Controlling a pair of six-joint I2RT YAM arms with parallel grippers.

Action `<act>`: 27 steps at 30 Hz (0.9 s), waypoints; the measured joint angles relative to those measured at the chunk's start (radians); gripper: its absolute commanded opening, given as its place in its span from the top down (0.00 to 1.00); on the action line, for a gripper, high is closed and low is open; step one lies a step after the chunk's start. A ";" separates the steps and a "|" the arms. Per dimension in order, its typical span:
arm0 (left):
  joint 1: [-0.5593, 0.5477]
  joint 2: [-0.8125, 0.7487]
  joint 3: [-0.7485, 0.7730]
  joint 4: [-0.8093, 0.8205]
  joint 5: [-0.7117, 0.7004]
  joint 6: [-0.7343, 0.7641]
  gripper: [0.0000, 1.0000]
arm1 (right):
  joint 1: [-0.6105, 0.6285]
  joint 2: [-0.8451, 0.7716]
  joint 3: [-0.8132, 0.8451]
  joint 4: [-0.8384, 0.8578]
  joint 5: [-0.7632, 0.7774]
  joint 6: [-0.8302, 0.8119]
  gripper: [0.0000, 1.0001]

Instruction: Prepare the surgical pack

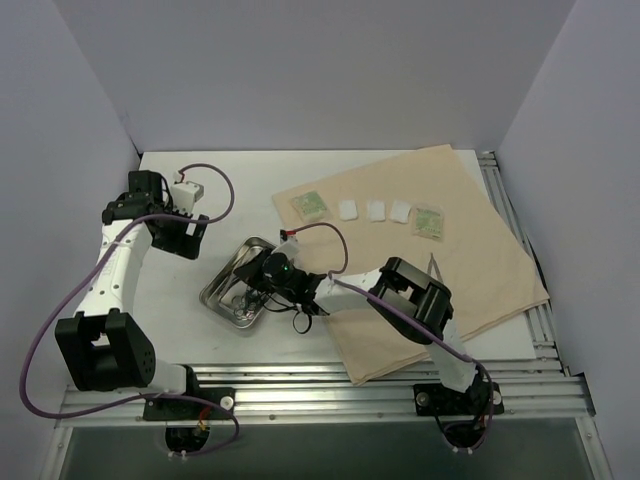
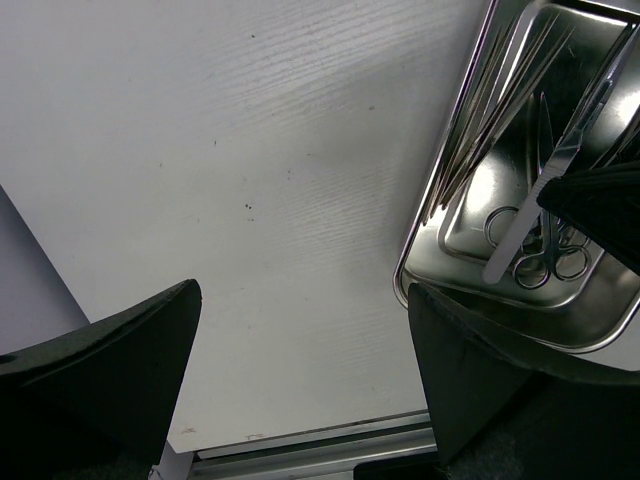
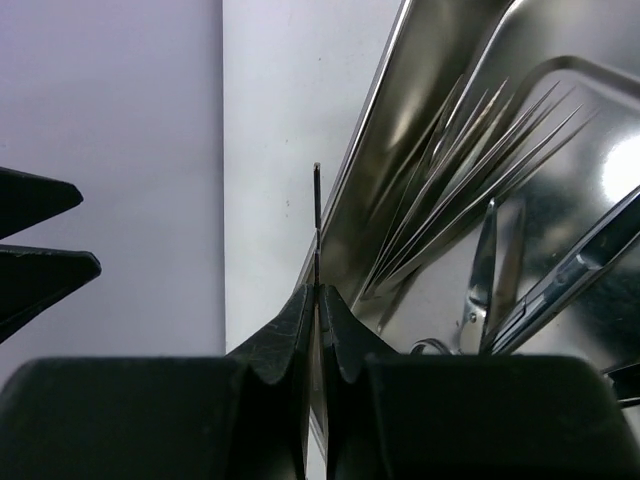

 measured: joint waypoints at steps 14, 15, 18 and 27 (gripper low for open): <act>0.001 0.000 0.000 0.005 -0.003 0.003 0.06 | 0.016 0.032 0.018 -0.085 0.000 0.058 1.00; 0.001 0.000 0.000 0.005 -0.003 0.003 0.06 | 0.016 0.032 0.019 -0.092 0.000 0.055 1.00; 0.003 0.000 0.000 0.007 -0.003 0.003 0.06 | 0.016 0.032 0.024 -0.103 0.000 0.054 1.00; 0.005 0.000 0.000 0.007 -0.003 0.003 0.06 | 0.014 0.032 0.053 -0.182 0.001 0.055 0.90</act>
